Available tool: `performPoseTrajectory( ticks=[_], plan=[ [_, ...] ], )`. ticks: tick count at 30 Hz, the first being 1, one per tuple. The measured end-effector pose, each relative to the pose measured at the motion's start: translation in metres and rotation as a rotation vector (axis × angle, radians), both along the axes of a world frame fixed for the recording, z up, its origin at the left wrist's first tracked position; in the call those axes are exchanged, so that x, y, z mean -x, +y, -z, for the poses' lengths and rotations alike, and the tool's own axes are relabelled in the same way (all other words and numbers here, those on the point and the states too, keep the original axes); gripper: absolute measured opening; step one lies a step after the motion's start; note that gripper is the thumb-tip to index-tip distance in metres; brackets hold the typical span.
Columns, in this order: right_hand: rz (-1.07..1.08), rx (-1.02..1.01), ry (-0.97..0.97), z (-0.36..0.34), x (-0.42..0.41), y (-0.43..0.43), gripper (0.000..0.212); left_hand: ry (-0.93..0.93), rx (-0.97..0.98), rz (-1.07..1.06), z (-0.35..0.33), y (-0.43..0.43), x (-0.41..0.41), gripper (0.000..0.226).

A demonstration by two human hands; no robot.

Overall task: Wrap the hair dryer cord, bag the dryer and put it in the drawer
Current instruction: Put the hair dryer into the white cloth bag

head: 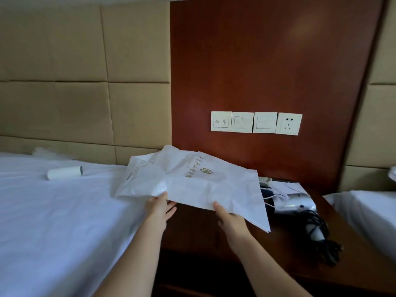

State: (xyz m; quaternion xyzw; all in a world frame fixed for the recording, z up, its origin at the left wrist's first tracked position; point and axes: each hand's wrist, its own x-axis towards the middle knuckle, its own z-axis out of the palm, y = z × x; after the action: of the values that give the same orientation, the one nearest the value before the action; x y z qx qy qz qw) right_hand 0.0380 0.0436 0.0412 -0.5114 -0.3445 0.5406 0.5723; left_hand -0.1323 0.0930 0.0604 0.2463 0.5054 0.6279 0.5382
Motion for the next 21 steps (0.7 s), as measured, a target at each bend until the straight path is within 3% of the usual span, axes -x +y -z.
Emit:
performPoseTrajectory(
  ticks=[3, 9, 11, 14, 17, 21],
  plan=[
    [0.011, 0.001, 0.206, 0.007, -0.013, -0.015, 0.044, -0.063, 0.025, -0.048, 0.000, -0.017, 0.000, 0.033],
    [0.186, 0.023, 0.262, 0.005, -0.065, -0.045, 0.038, -0.075, 0.039, -0.136, 0.005, -0.041, 0.003, 0.015],
    [0.210, 0.076, 0.249, 0.003, -0.077, -0.052, 0.039, -0.019, 0.043, -0.214, 0.007, -0.047, 0.001, 0.033],
    [0.124, 0.095, 0.109, 0.001, -0.083, -0.059, 0.029, 0.230, 0.037, -0.265, 0.007, -0.056, -0.006, 0.057],
    [0.042, 0.043, -0.065, -0.005, -0.084, -0.065, 0.022, 0.525, -0.008, -0.139, 0.013, -0.054, -0.018, 0.046],
    [-0.037, 0.022, -0.133, -0.014, -0.088, -0.062, 0.019, 0.974, -0.117, 0.023, 0.019, -0.051, -0.038, 0.029]
  ],
)
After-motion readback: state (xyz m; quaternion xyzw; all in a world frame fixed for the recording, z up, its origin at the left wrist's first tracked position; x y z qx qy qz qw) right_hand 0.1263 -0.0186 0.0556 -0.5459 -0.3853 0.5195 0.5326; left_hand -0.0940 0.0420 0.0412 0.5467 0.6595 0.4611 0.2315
